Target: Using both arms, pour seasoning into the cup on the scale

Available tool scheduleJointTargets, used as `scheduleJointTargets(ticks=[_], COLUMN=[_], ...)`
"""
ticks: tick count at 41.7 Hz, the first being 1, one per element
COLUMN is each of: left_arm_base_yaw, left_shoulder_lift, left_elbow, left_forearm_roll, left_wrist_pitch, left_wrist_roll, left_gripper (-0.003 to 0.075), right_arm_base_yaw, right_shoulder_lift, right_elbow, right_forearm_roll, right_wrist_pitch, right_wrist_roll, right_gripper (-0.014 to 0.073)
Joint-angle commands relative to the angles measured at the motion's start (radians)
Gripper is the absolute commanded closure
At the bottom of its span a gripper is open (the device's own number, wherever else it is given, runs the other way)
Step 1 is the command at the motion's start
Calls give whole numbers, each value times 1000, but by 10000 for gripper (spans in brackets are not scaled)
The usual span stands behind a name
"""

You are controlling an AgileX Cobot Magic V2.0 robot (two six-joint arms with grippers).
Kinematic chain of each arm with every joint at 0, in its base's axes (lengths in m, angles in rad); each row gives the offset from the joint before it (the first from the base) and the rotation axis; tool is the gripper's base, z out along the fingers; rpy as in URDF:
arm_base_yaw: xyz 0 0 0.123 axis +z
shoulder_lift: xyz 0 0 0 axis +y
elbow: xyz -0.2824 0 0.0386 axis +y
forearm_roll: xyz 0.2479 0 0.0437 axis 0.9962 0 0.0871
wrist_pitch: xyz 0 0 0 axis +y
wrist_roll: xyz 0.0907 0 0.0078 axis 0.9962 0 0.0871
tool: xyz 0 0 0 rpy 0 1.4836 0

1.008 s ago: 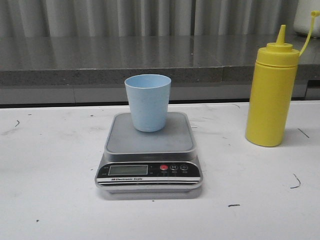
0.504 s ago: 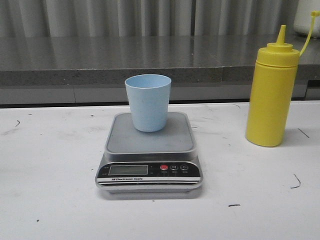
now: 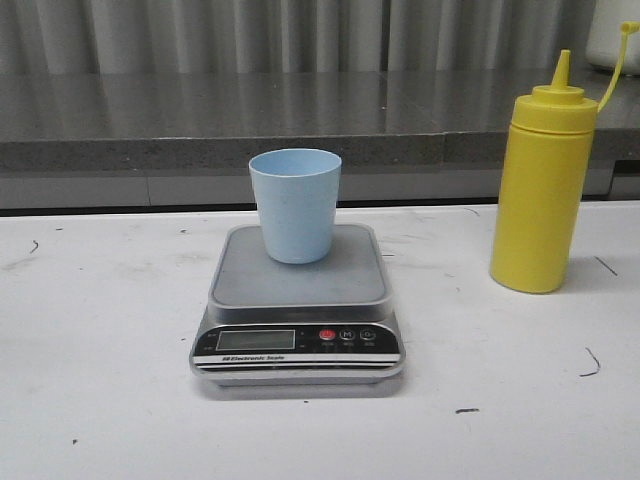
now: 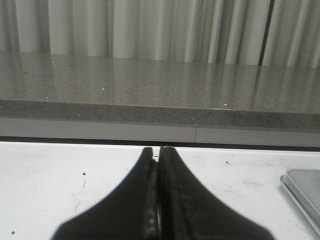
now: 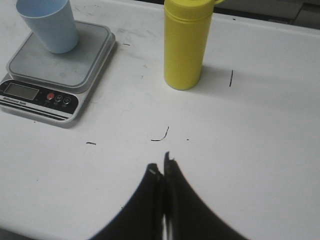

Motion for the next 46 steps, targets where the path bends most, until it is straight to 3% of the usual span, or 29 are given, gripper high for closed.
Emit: scheduleJointTargets(ticks=[1,46], left_arm_base_yaw=[2,-1], left_shoulder_lift=[-18,-16], left_elbow=[22,22], left_forearm_roll=[-10,-10], left_wrist_pitch=[-86,-86], left_wrist_roll=[-6,-6], left_gripper=[740,740], right_arm_base_yaw=[-9,-21], right_shoulder_lift=[4,-18], right_elbow=[-22,-13], right_forearm_roll=[-16,-23], right_wrist_pitch=[-62,-53], right_wrist_roll=[-13,-14], right_gripper=[662,662])
